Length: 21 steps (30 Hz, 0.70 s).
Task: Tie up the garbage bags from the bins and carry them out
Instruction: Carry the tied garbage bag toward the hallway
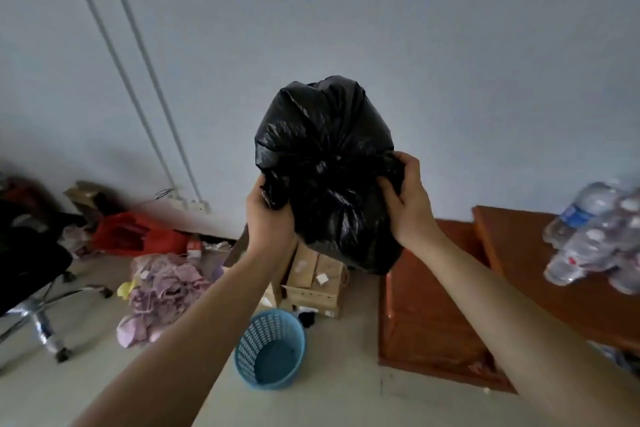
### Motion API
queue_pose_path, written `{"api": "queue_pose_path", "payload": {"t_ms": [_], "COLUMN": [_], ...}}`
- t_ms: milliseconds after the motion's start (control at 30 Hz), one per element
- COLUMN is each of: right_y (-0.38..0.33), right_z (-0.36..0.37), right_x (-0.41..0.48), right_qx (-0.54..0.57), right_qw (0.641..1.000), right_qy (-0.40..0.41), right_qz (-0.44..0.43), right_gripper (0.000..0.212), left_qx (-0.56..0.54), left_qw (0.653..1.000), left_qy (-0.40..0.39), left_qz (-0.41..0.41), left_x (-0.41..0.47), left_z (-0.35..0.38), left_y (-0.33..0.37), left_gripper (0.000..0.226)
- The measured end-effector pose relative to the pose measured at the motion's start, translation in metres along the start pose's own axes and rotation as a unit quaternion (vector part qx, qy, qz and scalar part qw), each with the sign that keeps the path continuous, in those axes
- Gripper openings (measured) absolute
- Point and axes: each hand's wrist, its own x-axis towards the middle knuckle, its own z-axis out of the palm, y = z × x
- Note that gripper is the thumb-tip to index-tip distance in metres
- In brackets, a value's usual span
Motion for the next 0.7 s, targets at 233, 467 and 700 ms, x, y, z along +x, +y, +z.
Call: {"api": "queue_pose_path", "payload": {"t_ms": [233,467,700], "right_y": [0.041,0.069,0.102], "right_z": [-0.303,-0.573,-0.726], "right_x": [-0.097,-0.244,-0.32], "right_qx": [-0.076,-0.156,-0.22], "right_qw": [0.981,0.921,0.865], "right_qy": [0.18,0.348,0.435], "right_qz": [0.02,0.078,0.12], "right_gripper": [0.033,0.027,0.033], "left_qx": [-0.059,-0.106,-0.145], "left_qw": [0.968,0.894,0.84], "left_qy": [-0.237,-0.431,-0.517], "left_qz": [0.053,0.057,0.078], "left_x": [-0.141,-0.342,-0.46], "left_z": [0.252,0.484,0.634], "left_y": [0.068,0.127,0.151], "left_gripper": [0.021,0.021,0.017]}}
